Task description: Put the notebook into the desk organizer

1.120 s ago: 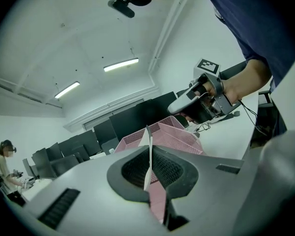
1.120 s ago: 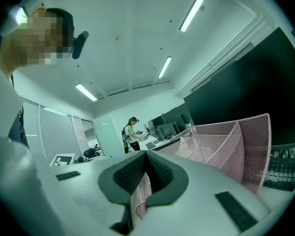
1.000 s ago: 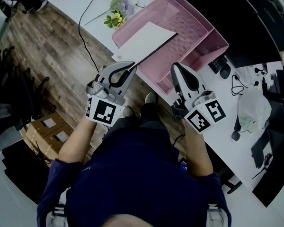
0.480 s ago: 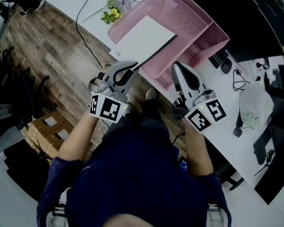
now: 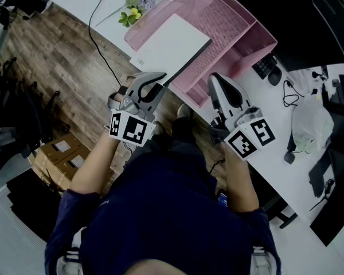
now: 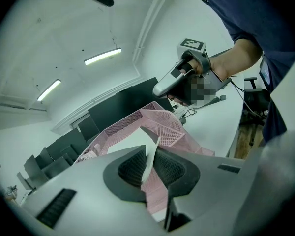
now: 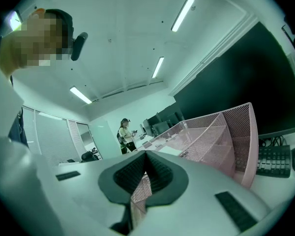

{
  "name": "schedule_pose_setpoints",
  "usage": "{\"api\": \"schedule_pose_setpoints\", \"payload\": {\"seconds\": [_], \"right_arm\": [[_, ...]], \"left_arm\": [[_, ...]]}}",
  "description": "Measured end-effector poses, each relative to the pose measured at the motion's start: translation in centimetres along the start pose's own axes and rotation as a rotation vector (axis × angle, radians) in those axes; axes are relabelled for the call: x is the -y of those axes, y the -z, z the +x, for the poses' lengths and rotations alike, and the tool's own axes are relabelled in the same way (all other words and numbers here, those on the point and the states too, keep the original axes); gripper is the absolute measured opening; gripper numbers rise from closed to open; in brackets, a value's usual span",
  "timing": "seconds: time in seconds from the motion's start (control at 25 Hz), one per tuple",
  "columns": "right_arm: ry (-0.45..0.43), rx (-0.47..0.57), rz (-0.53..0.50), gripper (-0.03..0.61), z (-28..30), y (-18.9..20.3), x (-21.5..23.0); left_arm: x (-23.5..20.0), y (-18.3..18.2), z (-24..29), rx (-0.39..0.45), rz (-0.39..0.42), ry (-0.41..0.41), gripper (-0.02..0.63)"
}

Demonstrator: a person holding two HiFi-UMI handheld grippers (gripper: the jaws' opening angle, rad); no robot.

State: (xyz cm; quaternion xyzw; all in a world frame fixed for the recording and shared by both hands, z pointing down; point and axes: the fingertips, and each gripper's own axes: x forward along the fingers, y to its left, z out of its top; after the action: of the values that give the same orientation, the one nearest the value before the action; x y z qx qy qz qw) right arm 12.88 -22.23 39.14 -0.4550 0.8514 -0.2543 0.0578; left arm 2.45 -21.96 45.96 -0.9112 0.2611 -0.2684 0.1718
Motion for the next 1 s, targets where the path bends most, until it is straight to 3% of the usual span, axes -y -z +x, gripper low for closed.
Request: {"api": "schedule_pose_setpoints", "payload": {"seconds": [0.48,1.0], "right_arm": [[-0.008,-0.001,0.01,0.005,-0.1,0.2,0.3],[-0.007,0.0,0.007,0.005,-0.6,0.4,-0.2]], "left_arm": [[0.4,0.0,0.4,-0.011,-0.014,0.023,0.091],[1.8,0.0,0.2,-0.014,-0.034,0.075,0.181]]}}
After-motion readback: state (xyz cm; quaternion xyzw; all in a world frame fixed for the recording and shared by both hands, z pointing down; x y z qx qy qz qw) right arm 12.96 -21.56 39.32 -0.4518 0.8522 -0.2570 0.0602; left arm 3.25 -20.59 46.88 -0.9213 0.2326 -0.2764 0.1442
